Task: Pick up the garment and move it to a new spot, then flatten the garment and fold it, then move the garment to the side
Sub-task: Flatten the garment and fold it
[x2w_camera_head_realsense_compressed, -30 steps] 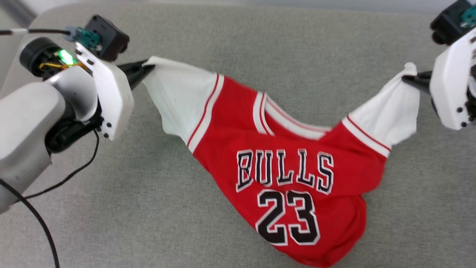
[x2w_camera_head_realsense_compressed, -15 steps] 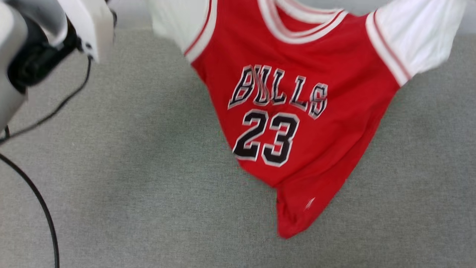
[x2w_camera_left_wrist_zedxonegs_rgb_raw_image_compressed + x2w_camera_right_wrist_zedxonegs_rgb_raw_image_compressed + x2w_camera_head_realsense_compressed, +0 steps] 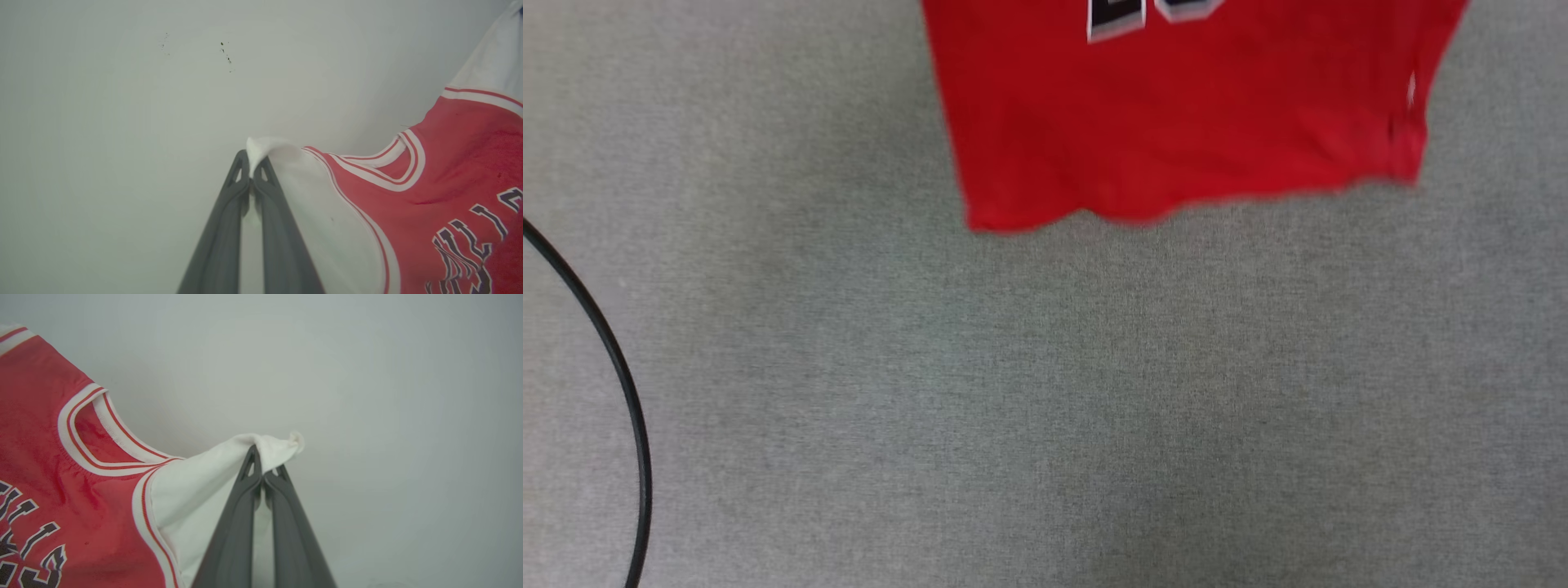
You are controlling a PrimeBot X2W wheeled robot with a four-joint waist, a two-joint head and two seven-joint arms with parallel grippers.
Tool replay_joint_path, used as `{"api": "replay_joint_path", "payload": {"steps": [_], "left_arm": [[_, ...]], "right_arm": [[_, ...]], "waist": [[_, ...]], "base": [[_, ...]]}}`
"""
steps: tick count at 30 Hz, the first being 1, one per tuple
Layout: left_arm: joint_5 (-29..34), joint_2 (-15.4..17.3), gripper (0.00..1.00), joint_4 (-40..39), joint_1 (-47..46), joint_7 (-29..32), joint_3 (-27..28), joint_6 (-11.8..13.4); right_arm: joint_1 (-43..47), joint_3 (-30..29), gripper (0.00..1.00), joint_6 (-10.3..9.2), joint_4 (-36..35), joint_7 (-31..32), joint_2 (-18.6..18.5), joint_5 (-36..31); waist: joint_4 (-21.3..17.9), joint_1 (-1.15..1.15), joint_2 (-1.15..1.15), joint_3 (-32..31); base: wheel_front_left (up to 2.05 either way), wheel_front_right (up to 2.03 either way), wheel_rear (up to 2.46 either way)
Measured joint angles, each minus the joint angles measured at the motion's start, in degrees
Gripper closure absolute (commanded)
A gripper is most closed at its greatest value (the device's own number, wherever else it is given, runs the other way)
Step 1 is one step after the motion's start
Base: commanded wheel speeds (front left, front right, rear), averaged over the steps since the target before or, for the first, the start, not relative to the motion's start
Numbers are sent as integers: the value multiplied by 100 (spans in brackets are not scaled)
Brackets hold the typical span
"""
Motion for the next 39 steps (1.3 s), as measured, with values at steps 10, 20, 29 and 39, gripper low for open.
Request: {"api": "replay_joint_path", "payload": {"steps": [10, 20, 29, 39], "left_arm": [[162, -144, 100, 973, -1162, -474, 279, -148], [16, -405, 100, 1589, -1356, -680, 204, -277], [-171, -486, 100, 1766, -472, -992, -208, -312], [-500, -202, 100, 1376, 1319, -1395, -578, -312]], "right_arm": [[-1468, -133, 100, 0, 1215, -778, 775, -854], [-1848, 225, 100, 0, 2024, -1177, 1115, -808], [-1054, 1003, 100, 0, 2025, -1508, 1190, -350], [574, 1480, 100, 0, 2056, -2083, 1356, 531]], "waist": [[-123, 0, 0, 558], [-56, 0, 0, 835], [-139, 0, 0, 980], [-242, 0, 0, 507]], "base": [[0, 0, 0], [0, 0, 0], [0, 0, 0], [0, 0, 0]]}}
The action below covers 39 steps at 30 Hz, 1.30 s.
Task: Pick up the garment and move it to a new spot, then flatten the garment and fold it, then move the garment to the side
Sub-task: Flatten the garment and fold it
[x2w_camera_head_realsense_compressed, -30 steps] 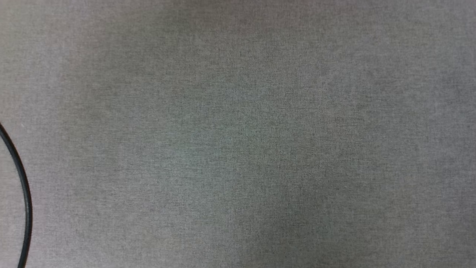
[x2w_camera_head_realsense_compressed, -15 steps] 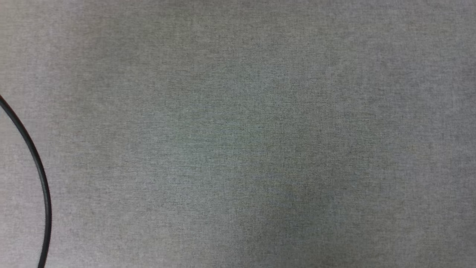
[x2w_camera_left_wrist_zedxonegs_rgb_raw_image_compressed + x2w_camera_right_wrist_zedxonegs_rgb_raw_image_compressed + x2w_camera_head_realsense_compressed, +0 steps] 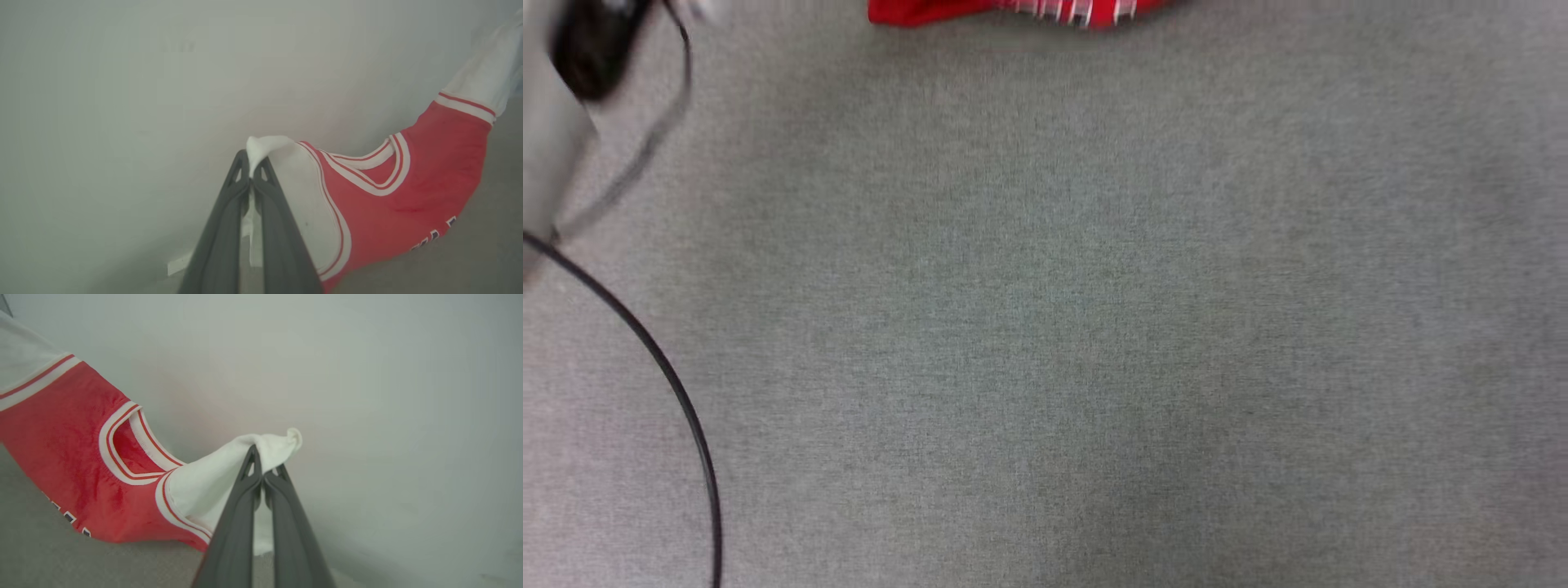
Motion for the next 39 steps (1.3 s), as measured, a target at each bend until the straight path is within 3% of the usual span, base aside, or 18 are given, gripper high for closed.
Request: {"api": "replay_joint_path", "payload": {"steps": [3, 10, 18, 23, 33, 39], "left_arm": [[-78, 46, 100, -169, 666, -52, -33, 10], [-220, 379, 100, -939, 2379, -96, 36, 347], [-386, 968, 100, -2193, 4601, -104, 339, 1054], [-409, 1386, 100, -2738, 5650, -105, 155, 1492], [-838, 1770, 100, -3651, 7179, -112, 131, 2263], [-931, 2002, 100, -4028, 7905, -112, 344, 2477]], "right_arm": [[591, 294, 100, 0, -107, -77, -14, 132], [1901, 732, 100, 0, -417, -324, -363, 661], [3517, 993, 100, 0, -995, -631, -1145, 1311], [4449, 1122, 100, 0, -1343, -645, -1631, 1504], [6294, 932, 100, 1, -1559, -878, -2130, 1793], [7227, 639, 100, 2, -1824, -980, -2358, 1880]], "waist": [[-13, 0, 0, -228], [-47, -1, 0, -816], [-73, -1, 0, -1554], [-60, -2, 0, -1986], [-37, -2, 0, -2590], [0, -2, 0, -2770]], "base": [[0, 0, 0], [0, 0, 0], [0, 0, 0], [0, 0, 0], [0, 0, 0], [0, 0, 0]]}}
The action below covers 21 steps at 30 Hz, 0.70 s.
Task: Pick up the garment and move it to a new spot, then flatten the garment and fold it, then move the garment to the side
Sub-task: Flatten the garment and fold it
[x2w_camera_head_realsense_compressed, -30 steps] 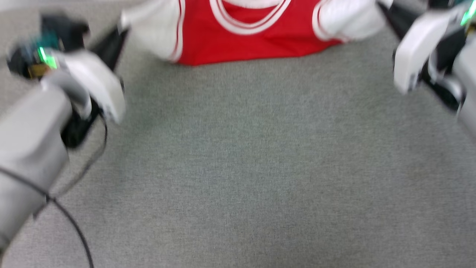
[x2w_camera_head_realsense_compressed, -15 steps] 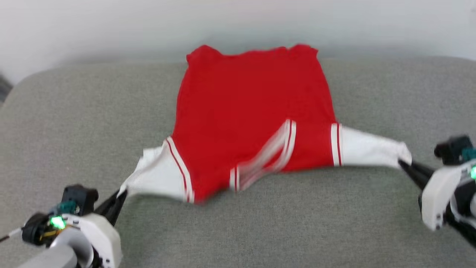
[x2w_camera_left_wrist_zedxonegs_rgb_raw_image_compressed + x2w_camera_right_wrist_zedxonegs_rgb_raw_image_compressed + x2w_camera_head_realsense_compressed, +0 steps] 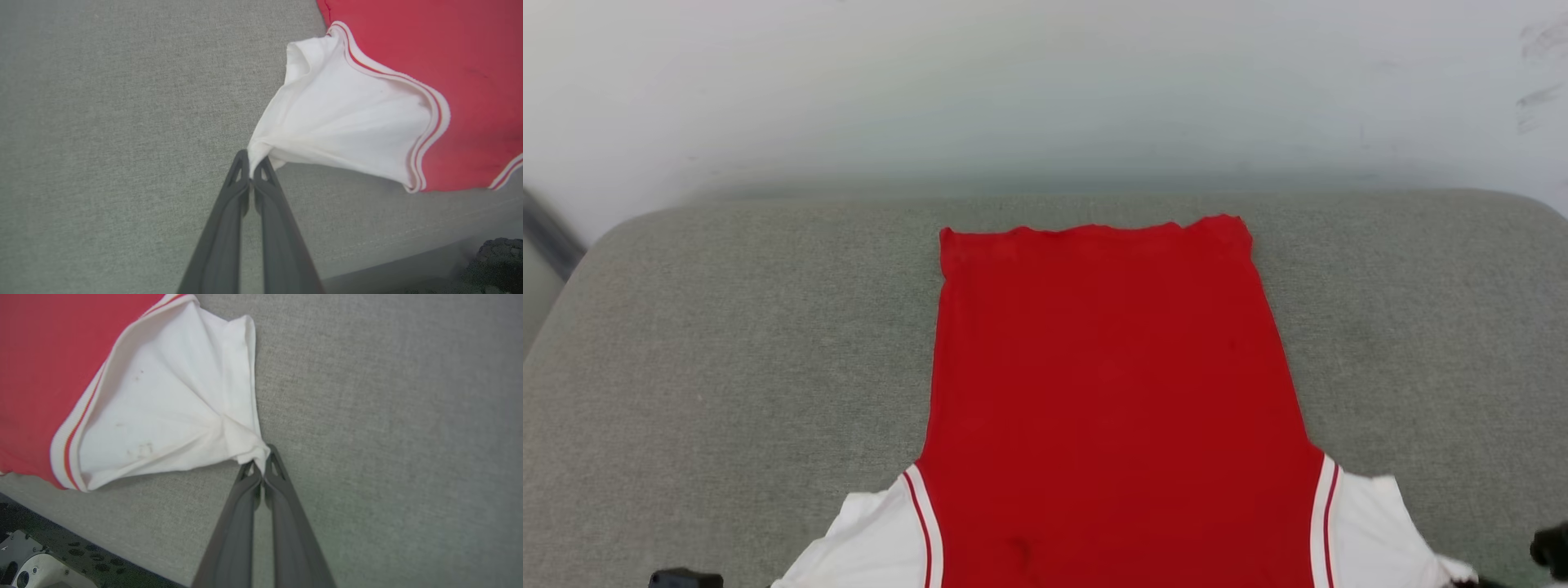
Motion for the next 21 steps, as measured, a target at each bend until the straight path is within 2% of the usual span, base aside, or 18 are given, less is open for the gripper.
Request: {"api": "replay_joint_path", "payload": {"steps": [4, 8, 9, 10, 15, 21], "left_arm": [[9, 47, 100, -196, 281, 0, 69, 86], [88, -48, 100, -242, 366, 0, 214, 153], [130, -80, 100, -252, 363, 0, 246, 152], [152, -123, 100, -258, 355, 0, 278, 129], [258, -201, 100, -281, 231, 0, 342, 54], [461, -276, 100, -423, 112, 0, 541, 140]], "right_arm": [[521, -153, 100, 0, -237, 63, -46, -13], [626, -542, 100, 1, -189, 135, -48, -209], [615, -656, 59, 1, -157, 177, -44, -280], [611, -817, 0, 1, -141, 180, -10, -307], [131, -1661, 0, -1, -292, 216, -101, -789], [-747, -2743, 0, -2, -975, 698, -265, -1486]], "waist": [[27, 0, 0, -34], [27, 1, 0, 16], [37, 1, 0, 40], [54, 1, 0, 61], [100, 1, 0, 188], [134, 2, 0, 416]], "base": [[0, 0, 0], [0, 0, 0], [0, 0, 0], [0, 0, 0], [0, 0, 0], [0, 0, 0]]}}
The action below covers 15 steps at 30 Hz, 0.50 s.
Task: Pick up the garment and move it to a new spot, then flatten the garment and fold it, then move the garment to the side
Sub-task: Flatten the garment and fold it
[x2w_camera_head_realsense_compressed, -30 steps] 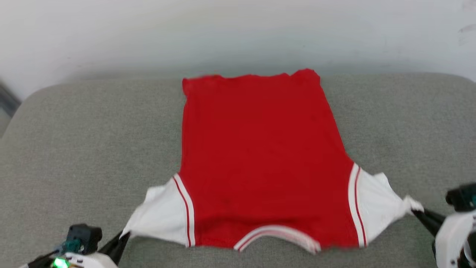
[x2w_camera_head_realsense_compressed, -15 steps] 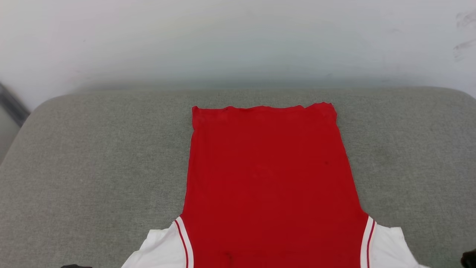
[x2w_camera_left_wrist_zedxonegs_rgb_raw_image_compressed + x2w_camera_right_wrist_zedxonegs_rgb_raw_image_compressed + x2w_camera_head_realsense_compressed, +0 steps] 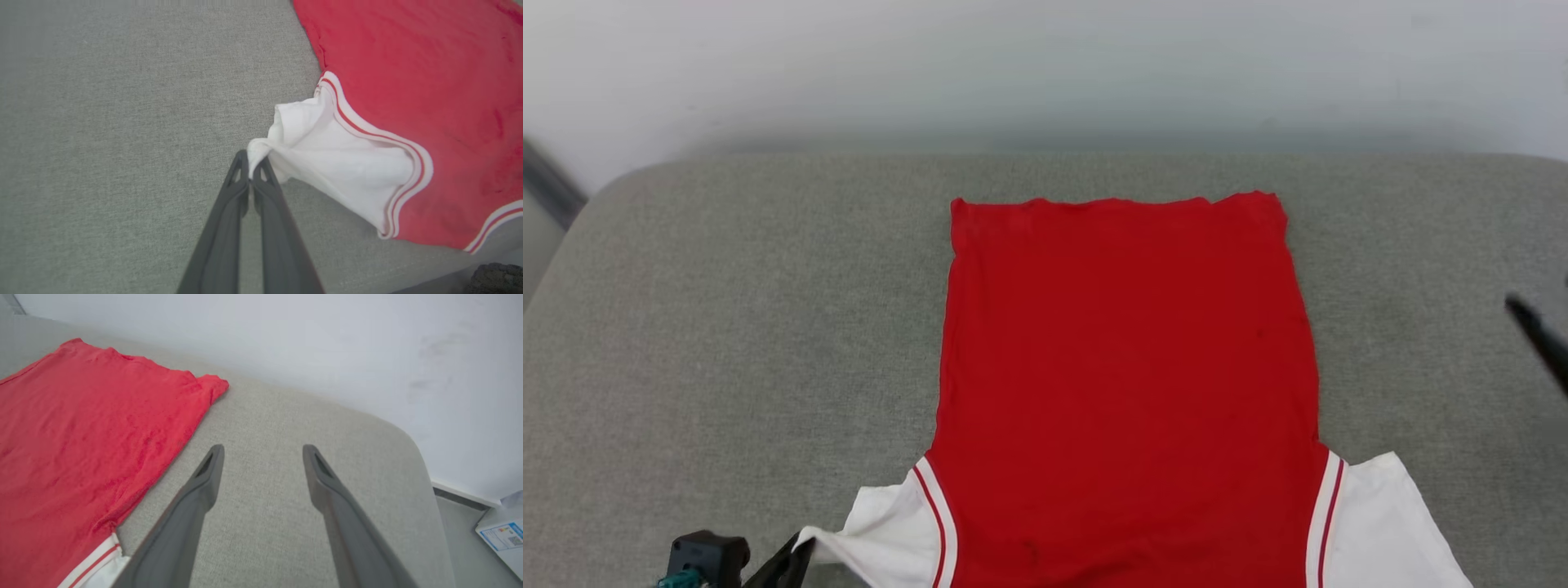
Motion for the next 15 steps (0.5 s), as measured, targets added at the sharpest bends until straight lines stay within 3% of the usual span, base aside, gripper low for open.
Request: {"api": "replay_joint_path", "payload": {"steps": [7, 15], "left_arm": [[399, -166, 100, -337, -280, 0, 202, 96], [887, -459, 100, -581, -833, 0, 322, 45]], "right_arm": [[-1249, -1080, 0, 1, -712, 1422, 244, -396], [-2869, -1177, 0, 0, -523, 4183, 592, -546]], "waist": [[177, 1, 0, 488], [588, 2, 0, 1314]], "base": [[0, 0, 0], [0, 0, 0]]}}
